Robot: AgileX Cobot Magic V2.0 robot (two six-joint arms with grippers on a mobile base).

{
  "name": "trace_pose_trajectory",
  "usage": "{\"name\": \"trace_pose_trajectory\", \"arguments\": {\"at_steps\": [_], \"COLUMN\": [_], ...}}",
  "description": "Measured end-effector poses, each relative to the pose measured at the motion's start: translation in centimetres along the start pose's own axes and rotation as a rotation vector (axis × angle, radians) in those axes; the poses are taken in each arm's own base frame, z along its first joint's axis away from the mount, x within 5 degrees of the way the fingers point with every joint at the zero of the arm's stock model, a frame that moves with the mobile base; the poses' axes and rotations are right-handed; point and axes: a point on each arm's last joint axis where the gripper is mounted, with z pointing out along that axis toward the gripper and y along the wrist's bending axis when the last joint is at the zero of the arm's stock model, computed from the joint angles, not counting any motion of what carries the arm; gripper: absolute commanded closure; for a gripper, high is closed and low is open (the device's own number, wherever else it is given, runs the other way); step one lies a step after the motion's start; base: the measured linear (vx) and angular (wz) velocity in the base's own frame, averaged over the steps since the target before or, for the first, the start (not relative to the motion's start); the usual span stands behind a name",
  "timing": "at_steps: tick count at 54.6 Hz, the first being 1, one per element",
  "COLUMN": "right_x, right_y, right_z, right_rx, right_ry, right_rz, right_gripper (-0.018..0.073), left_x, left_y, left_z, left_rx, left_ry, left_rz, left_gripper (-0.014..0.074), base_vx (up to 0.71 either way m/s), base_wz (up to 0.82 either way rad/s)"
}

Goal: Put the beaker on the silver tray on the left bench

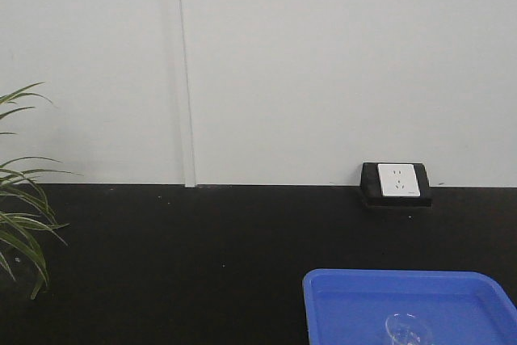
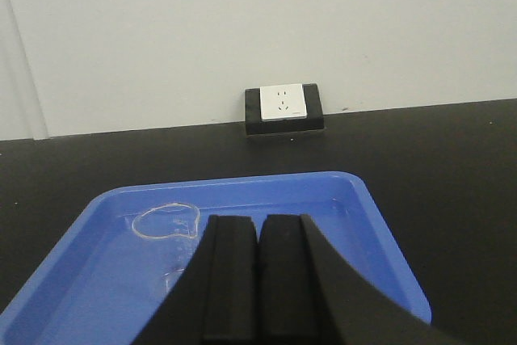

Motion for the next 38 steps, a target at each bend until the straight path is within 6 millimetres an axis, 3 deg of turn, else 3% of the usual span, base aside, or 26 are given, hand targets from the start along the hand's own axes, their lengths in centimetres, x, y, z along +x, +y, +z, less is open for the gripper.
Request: {"name": "trace_pose_trajectory", "arguments": {"at_steps": [38], "right_x": [0.00], "right_y": [0.00], "right_z": [0.00], "right_rx": [0.000], "right_ry": [0.000], "right_rz": [0.000], "right_gripper": [0.0570], "left_x": [0.00], "left_y": [0.00], "left_z": [0.00], "left_rx": [0.000], "left_ry": [0.000], "left_rz": [0.000], "left_gripper": [0.0595], "base_vx": [0.00], "base_wz": [0.00]}}
